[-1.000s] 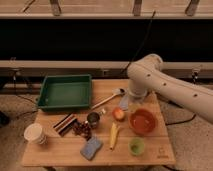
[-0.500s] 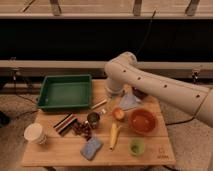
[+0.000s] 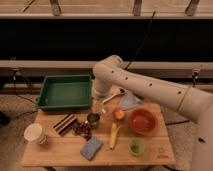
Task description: Place grapes in plastic cup
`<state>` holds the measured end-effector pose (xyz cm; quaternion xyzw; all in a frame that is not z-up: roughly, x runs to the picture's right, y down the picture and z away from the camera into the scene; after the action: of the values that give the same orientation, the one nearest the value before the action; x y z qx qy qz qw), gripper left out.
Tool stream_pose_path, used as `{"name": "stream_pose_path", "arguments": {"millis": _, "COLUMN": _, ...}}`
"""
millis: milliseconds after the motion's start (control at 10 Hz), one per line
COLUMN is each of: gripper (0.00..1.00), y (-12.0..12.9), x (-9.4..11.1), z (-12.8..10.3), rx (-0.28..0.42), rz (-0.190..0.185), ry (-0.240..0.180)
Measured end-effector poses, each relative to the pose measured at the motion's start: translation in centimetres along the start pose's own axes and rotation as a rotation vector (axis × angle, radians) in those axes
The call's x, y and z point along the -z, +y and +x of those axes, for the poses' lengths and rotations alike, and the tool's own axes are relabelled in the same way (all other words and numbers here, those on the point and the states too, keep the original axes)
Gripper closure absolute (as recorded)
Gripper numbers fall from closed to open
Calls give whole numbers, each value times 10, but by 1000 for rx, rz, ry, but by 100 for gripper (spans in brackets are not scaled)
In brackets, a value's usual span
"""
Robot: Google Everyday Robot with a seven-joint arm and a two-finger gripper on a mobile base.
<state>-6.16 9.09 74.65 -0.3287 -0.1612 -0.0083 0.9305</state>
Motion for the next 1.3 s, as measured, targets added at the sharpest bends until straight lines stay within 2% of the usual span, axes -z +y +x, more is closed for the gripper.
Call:
{"name": "stream_pose_path", "arguments": {"millis": 200, "gripper": 35, "y": 13, "x": -19, "z": -12, "rx": 10, "rz": -33, "ry": -7}}
{"name": "stream_pose_path", "arguments": {"millis": 500, "gripper": 35, "y": 32, "x": -51, "z": -25, "rx": 27, "rz": -77, "ry": 5}}
{"name": "stream_pose_path", "arguments": {"millis": 1000, "gripper": 35, "y": 42, "x": -68, "z": -52, "rx": 67, "rz": -105, "ry": 18}}
{"name": "stream_pose_path", "arguments": {"millis": 1300, "gripper": 35, "y": 46, "x": -82, "z": -51, "rx": 78, "rz": -121, "ry": 45}}
